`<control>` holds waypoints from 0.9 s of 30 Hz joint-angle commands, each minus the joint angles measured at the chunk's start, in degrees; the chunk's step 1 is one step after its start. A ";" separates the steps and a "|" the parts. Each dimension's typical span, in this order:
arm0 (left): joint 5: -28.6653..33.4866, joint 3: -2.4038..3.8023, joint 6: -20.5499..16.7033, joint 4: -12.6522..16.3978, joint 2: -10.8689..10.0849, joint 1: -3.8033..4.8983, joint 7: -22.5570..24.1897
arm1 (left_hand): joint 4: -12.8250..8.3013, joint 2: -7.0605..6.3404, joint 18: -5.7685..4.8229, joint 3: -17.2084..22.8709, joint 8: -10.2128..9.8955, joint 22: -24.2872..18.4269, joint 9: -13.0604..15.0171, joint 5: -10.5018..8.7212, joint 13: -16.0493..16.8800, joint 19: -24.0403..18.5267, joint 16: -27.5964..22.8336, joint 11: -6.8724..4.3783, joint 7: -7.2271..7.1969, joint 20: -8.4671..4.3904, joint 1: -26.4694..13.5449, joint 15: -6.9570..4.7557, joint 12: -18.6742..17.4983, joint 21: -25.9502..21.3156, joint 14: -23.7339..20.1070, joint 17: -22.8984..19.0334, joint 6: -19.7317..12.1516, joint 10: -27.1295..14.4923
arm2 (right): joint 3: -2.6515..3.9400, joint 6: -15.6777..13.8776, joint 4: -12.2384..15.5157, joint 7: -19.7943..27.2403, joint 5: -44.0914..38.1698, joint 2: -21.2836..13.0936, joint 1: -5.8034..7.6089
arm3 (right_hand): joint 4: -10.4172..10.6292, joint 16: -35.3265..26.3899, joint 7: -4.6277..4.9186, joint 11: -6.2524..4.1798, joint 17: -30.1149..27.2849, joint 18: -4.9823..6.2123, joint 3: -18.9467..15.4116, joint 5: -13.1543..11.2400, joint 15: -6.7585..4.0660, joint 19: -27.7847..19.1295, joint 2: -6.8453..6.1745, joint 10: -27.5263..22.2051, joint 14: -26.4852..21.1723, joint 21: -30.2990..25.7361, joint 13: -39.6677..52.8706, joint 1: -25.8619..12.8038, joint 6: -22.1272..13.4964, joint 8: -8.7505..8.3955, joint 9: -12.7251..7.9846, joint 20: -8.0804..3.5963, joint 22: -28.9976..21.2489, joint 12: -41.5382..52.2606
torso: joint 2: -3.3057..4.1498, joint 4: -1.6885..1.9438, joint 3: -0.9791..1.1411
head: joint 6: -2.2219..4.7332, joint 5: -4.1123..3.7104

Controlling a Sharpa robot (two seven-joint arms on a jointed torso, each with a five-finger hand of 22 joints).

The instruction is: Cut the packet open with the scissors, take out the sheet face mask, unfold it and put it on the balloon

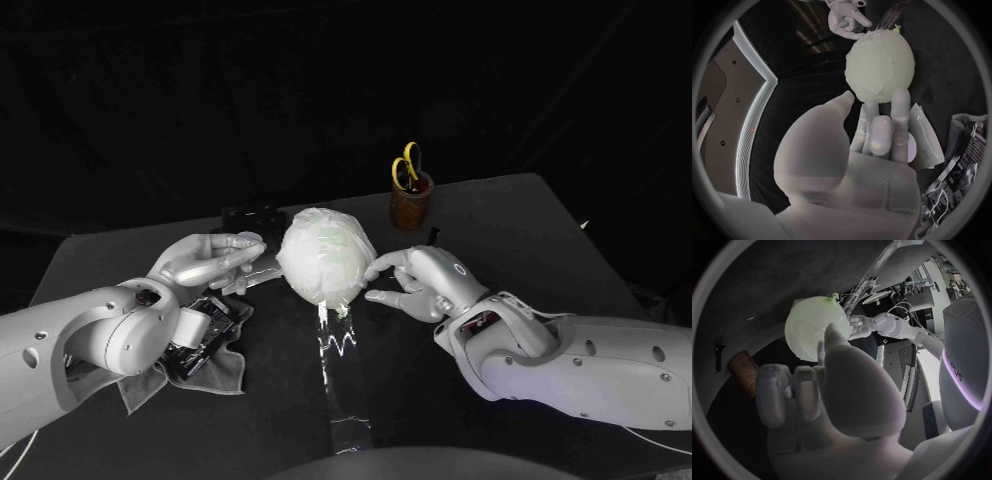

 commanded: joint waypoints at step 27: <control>0.14 0.04 0.60 0.23 -0.04 0.04 0.56 | 0.11 0.05 0.66 -0.23 0.37 0.06 -0.06 -0.11 -0.08 0.34 0.38 -0.02 -0.03 0.06 0.50 -0.09 -0.33 0.25 0.41 0.05 0.00 0.49 | 0.05 -0.05 -3.30 -1.23 -1.51 4.01 -0.29 | -0.29 0.20 -1.24 -0.77 15.05 -0.03 3.89 -0.13 -0.40 4.34 0.81 5.96 5.98 1.18 15.04 -0.45 4.62 -1.40 -1.72 0.31 14.09 -0.03 | -0.02 0.02 -0.07 | -0.16 -0.37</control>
